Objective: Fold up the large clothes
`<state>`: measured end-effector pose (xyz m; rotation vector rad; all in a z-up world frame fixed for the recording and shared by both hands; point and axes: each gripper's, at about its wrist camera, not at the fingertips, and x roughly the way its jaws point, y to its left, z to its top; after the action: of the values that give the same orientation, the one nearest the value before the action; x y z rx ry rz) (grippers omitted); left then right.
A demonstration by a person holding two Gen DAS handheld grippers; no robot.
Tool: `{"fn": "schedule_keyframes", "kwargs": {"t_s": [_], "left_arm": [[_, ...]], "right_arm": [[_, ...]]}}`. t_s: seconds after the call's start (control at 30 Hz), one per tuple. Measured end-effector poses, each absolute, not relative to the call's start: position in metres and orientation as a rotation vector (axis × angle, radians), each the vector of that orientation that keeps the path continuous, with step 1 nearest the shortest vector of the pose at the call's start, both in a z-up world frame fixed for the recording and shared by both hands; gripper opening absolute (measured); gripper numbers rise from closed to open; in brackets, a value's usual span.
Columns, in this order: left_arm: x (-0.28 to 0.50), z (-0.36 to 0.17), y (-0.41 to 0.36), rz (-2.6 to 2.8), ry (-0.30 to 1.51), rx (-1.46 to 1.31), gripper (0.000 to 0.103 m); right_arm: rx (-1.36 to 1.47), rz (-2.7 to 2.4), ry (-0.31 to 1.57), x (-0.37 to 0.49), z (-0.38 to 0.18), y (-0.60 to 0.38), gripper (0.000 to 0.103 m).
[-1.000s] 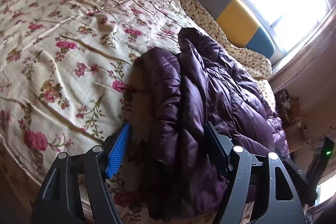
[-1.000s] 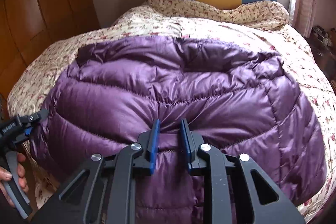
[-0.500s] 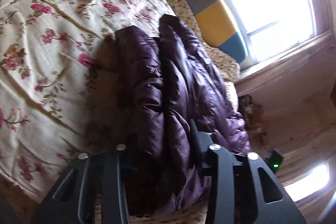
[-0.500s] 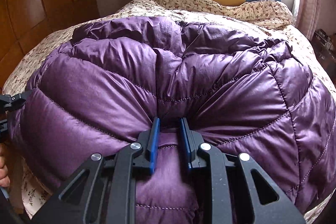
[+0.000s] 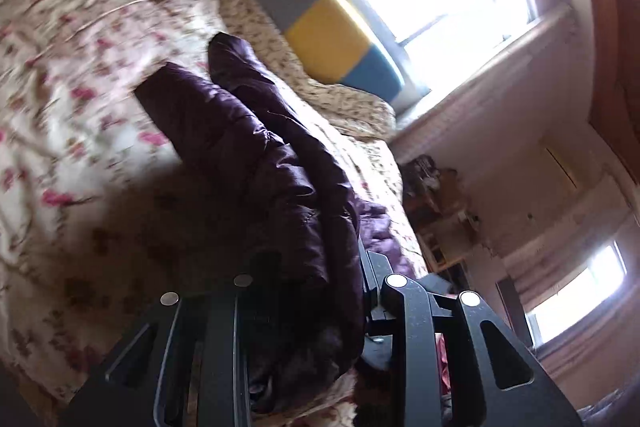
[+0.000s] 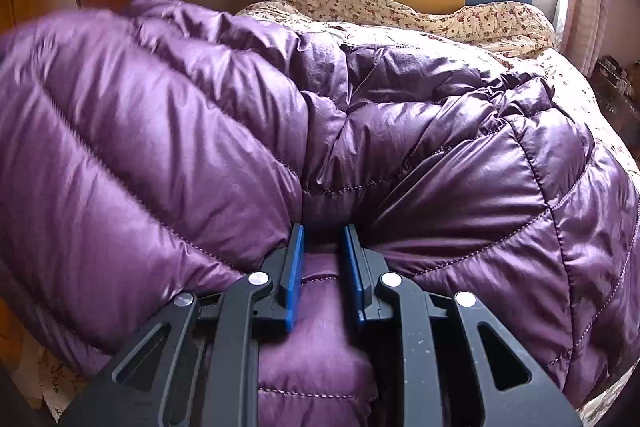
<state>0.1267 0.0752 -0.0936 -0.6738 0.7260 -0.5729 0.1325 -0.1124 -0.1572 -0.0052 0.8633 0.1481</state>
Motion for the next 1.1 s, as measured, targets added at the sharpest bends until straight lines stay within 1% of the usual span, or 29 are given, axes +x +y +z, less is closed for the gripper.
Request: {"fn": "schedule_keyframes", "kwargs": {"t_s": [0.2, 0.43, 0.5, 0.63, 0.83, 1.03, 1.1], "left_arm": [[0.140, -0.070, 0.025, -0.657, 0.738, -0.581, 0.028], [0.154, -0.062, -0.029, -0.747, 0.758, -0.505, 0.028], [0.160, -0.062, -0.040, -0.761, 0.766, -0.496, 0.026], [0.165, -0.060, -0.060, -0.768, 0.780, -0.469, 0.025], [0.170, -0.062, -0.077, -0.765, 0.808, -0.429, 0.026], [0.172, -0.065, -0.100, -0.756, 0.844, -0.385, 0.026], [0.173, -0.068, -0.109, -0.752, 0.856, -0.366, 0.026]], "right_arm": [[0.017, 0.162, 0.867, 0.133, -0.154, -0.118, 0.019], [0.047, 0.183, 0.879, 0.135, -0.145, -0.133, 0.017], [0.058, 0.187, 0.879, 0.133, -0.142, -0.137, 0.018], [0.066, 0.186, 0.863, 0.122, -0.127, -0.150, 0.026], [0.077, 0.129, 0.842, 0.108, -0.109, -0.177, 0.026], [0.062, 0.001, 0.847, 0.099, -0.095, -0.212, 0.034], [0.053, -0.052, 0.862, 0.098, -0.094, -0.222, 0.034]]}}
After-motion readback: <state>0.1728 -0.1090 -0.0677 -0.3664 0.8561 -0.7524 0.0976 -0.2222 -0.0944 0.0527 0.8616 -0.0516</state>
